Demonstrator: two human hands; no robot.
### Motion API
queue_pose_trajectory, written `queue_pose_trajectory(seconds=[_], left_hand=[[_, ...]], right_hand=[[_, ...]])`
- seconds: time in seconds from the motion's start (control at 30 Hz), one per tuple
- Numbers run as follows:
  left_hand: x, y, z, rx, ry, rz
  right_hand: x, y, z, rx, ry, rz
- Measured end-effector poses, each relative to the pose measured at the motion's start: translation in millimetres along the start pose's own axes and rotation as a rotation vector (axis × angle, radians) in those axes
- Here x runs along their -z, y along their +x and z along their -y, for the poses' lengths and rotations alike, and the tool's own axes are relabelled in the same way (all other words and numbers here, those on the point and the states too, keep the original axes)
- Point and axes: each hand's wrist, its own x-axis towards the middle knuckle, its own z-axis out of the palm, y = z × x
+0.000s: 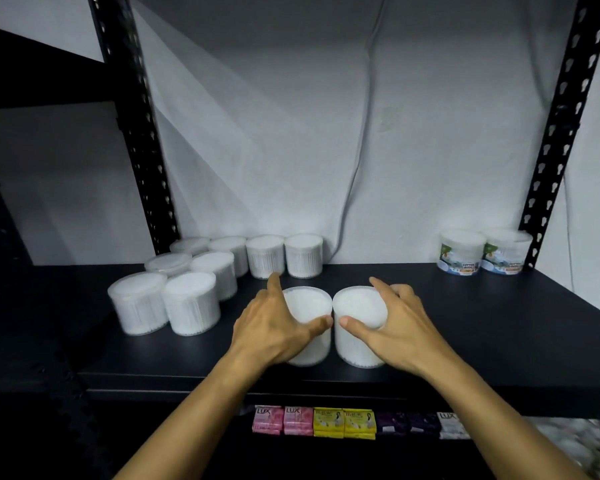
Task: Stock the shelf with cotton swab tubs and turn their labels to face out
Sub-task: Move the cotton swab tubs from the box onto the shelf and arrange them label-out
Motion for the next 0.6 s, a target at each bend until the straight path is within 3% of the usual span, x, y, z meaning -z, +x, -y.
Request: queue_pose_trajectory(seconds=[0.23, 0.5, 0.6], left_hand=[[4.5, 16.2, 15.2, -0.030, -0.232, 0.167], [18.2, 34.9, 25.0, -0.151, -0.246, 0.415], [22.1, 35.2, 20.9, -0.144, -0.214, 0.356]], right_hand=[[10.6, 10.4, -12.2, 0.039, 0.050, 0.101], [31.6, 23.0, -20.4, 0.100, 0.121, 0.337], [36.3, 23.9, -19.3, 0.119, 0.119, 0.315]])
